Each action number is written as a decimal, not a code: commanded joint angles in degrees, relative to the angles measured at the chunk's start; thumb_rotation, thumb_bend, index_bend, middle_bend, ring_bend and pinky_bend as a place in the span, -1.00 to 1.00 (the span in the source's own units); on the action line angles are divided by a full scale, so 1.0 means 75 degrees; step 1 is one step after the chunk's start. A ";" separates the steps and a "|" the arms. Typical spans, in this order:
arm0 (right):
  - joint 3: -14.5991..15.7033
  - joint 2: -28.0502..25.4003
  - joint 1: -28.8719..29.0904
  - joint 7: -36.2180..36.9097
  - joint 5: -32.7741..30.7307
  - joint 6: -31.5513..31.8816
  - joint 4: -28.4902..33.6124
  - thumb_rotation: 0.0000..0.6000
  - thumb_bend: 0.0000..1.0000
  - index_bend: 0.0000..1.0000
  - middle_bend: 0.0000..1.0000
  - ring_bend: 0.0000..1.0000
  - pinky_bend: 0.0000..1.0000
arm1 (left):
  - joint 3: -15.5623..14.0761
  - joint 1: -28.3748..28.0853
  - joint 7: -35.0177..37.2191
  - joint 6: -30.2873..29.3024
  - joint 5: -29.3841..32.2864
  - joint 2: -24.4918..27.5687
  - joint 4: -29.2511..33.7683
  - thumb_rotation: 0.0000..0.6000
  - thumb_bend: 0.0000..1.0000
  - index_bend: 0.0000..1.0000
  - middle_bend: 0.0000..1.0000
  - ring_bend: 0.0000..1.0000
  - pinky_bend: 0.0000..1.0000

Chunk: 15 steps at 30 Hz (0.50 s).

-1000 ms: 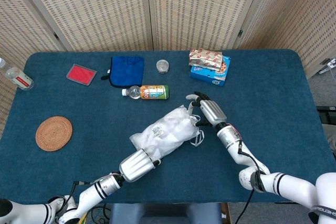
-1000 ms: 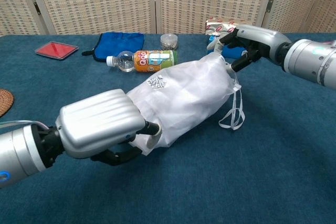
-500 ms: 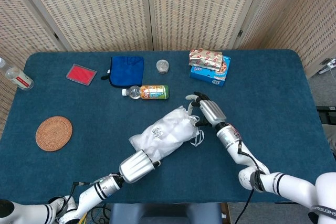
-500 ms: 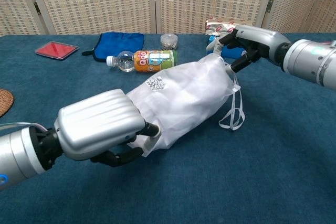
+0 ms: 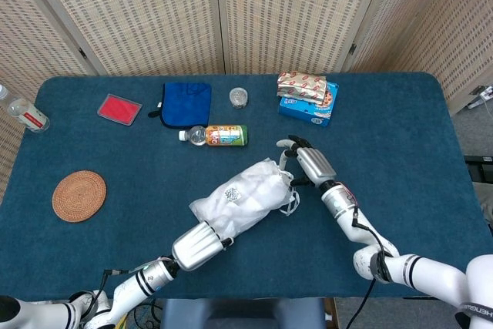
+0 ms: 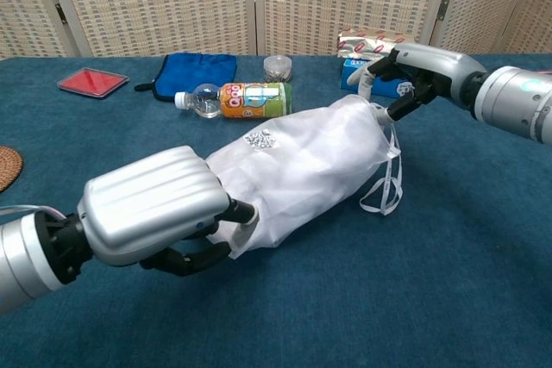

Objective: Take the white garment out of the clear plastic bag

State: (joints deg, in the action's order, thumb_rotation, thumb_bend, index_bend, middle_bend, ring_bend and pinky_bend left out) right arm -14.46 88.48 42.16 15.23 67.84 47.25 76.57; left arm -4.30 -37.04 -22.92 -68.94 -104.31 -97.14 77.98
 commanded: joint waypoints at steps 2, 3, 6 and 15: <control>0.0034 -0.0121 -0.0081 -0.0065 -0.0059 0.0024 0.0003 1.00 0.30 0.75 -0.62 -1.00 -0.87 | -0.0073 0.0118 0.0000 -0.0069 0.0036 0.0116 0.0031 1.00 -0.05 0.49 1.00 1.00 1.00; 0.0038 -0.0162 -0.0113 -0.0076 -0.0084 0.0038 0.0005 1.00 0.30 0.75 -0.62 -1.00 -0.87 | -0.0096 0.0160 -0.0001 -0.0099 0.0048 0.0164 0.0050 1.00 -0.05 0.50 1.00 1.00 1.00; 0.0040 -0.0239 -0.0184 -0.0105 -0.0152 0.0078 -0.0010 1.00 0.30 0.75 -0.61 -1.00 -0.88 | -0.0153 0.0263 0.0007 -0.0170 0.0070 0.0275 0.0096 1.00 -0.05 0.50 1.00 1.00 1.00; 0.0074 -0.0402 -0.0411 -0.0238 -0.0336 0.0211 -0.0091 1.00 0.30 0.76 -0.60 -1.00 -0.87 | -0.0231 0.0584 0.0022 -0.0394 0.0173 0.0529 0.0176 1.00 -0.05 0.51 1.00 1.00 1.00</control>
State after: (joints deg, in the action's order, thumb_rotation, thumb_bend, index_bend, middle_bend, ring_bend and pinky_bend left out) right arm -13.92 85.53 39.16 13.50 65.40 48.77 75.93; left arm -6.05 -32.75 -22.79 -71.81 -103.07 -93.25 79.26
